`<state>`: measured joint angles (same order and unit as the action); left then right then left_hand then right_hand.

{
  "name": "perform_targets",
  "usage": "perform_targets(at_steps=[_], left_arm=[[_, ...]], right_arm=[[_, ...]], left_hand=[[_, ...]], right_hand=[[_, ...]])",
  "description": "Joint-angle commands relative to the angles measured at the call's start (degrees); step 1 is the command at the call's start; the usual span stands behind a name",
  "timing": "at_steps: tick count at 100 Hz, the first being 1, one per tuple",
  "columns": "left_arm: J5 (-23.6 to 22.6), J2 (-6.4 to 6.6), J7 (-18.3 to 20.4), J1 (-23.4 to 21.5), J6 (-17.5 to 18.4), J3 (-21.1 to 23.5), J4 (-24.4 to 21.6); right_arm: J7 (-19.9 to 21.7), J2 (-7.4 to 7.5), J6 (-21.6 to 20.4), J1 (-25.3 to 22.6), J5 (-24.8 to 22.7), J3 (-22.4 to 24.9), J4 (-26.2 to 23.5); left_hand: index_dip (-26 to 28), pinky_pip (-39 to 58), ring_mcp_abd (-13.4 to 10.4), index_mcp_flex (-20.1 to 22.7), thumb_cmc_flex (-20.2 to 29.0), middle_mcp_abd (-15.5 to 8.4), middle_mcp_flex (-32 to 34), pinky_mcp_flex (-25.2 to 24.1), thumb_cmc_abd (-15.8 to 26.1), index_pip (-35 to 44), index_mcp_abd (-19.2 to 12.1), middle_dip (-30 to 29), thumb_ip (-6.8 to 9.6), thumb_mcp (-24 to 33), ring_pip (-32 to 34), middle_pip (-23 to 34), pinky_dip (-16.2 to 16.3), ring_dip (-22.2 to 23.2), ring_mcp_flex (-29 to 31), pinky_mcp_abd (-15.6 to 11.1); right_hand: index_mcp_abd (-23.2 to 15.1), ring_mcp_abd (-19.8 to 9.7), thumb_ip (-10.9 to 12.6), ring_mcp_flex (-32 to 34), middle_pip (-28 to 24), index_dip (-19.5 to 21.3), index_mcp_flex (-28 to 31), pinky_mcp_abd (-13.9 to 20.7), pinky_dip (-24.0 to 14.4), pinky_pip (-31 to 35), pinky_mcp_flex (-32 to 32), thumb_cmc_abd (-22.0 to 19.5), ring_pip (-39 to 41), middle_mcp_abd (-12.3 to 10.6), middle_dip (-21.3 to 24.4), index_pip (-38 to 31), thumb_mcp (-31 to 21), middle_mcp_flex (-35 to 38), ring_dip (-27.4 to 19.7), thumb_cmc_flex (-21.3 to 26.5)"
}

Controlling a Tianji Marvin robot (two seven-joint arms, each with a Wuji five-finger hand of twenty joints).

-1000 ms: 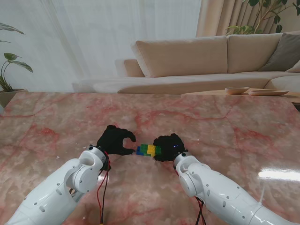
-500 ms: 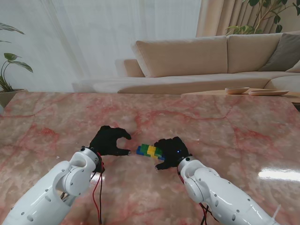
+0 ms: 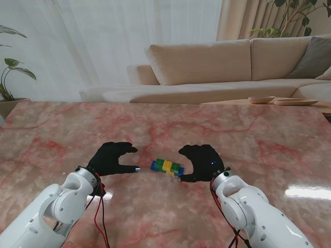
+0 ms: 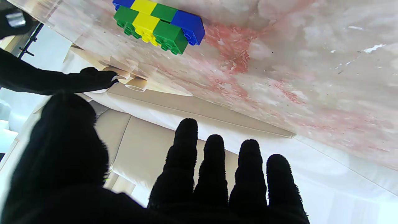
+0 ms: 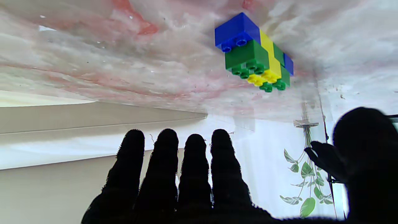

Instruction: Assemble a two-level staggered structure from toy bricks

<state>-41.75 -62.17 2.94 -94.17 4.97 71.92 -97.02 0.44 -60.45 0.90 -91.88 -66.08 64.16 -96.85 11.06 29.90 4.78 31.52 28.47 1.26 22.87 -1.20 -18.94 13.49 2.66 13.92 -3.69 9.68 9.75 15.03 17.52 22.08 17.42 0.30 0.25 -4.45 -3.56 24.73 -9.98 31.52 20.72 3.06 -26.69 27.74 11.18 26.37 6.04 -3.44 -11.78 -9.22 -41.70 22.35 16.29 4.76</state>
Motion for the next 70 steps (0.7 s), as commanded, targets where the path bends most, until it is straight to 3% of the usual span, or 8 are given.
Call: perform_targets(at_steps=[1,4,24,29,50,70], left_arm=[[0.3,0.52,0.8,-1.2,0.7,0.5,-0.7],[0.6,0.55,1.1,-1.6,1.1,0.9,-0.9],[1.1,0.88,2.7,-3.6,4.1,3.1,-2.3],[1.1,0.91,2.7,-4.1,4.6,3.5,-2.6],[1.8,0.73,1.9,-5.5,5.6,4.4,-3.5],[2.8,0.83,3.0,-6.4,5.6,4.8,-4.9]], right_arm=[[1.2,0.72,-0.5,-1.9,-0.2,0.9,-2.1],[1.4,0.70,-1.2,-2.7,0.2,1.9,-2.9],[3.1,0.46,-6.2,-7.3,4.6,7.9,-6.9],[3.0,0.35,-7.9,-8.3,6.2,9.4,-7.5],[3.0,-0.16,-13.8,-12.2,13.3,14.4,-9.0],[2.2,-0.57,-14.4,-14.4,16.4,15.8,-9.6]], left_hand=[[-1.0,-0.3,-2.6,-2.7,-1.2,0.2,-2.1,0.1,2.9,-1.5,1.3,-1.0,2.10,-2.4,-1.6,-1.2,-0.9,-1.0,-2.3,-3.0],[-1.7,-0.2,-2.6,-2.6,-0.8,0.1,-2.3,0.1,3.7,-2.6,1.4,-1.3,2.97,-4.5,-1.8,-1.4,-1.3,-1.4,-2.4,-3.1],[-2.4,-1.0,-3.5,-4.8,-2.8,-0.2,-4.6,0.1,6.8,-4.2,1.7,-1.8,4.03,-6.4,-2.7,-2.5,-2.0,-2.2,-4.4,-4.5],[-2.8,-1.9,-3.6,-5.1,-3.0,-0.3,-5.1,0.5,7.2,-4.7,1.9,-2.0,5.37,-7.1,-2.8,-2.6,-2.6,-2.6,-4.6,-4.8],[-3.1,-2.1,-3.8,-5.7,-3.6,-0.4,-5.8,0.5,8.4,-5.2,2.1,-2.2,6.21,-7.4,-3.1,-2.9,-2.7,-2.9,-5.3,-5.2],[-3.1,-2.4,-3.8,-5.7,-3.8,-0.3,-5.9,0.3,9.6,-5.2,2.5,-2.3,6.79,-7.2,-3.1,-3.0,-2.9,-3.1,-5.5,-5.1]], right_hand=[[1.3,-0.1,1.5,-1.0,1.8,-1.3,-2.0,2.2,3.0,-2.3,0.6,-2.7,-1.7,1.4,2.0,1.7,-0.9,0.5,-2.1,-4.9],[1.5,-0.2,1.9,-1.1,2.1,-1.7,-2.0,2.6,4.0,-2.7,0.9,-4.3,-1.9,1.6,2.7,2.1,-0.6,0.6,-2.7,-6.0],[2.7,-0.2,3.4,-0.2,3.0,-3.5,-1.0,3.4,7.0,-2.0,2.8,-11.0,-1.9,3.0,4.7,3.1,0.5,1.7,-4.2,-11.2],[2.7,0.0,4.0,0.3,3.6,-4.1,-0.7,3.3,7.9,-1.3,3.2,-12.0,-1.7,3.2,5.2,3.1,0.5,2.4,-4.5,-12.1],[3.7,0.8,4.5,0.9,4.1,-4.7,0.3,2.8,8.7,-0.5,3.5,-14.1,-1.8,4.2,5.6,2.7,0.9,3.6,-4.9,-13.2],[3.6,0.9,4.7,0.6,4.7,-5.3,0.6,2.6,9.4,-0.3,3.0,-14.1,-1.9,4.2,5.9,2.3,1.4,3.8,-5.1,-12.2]])
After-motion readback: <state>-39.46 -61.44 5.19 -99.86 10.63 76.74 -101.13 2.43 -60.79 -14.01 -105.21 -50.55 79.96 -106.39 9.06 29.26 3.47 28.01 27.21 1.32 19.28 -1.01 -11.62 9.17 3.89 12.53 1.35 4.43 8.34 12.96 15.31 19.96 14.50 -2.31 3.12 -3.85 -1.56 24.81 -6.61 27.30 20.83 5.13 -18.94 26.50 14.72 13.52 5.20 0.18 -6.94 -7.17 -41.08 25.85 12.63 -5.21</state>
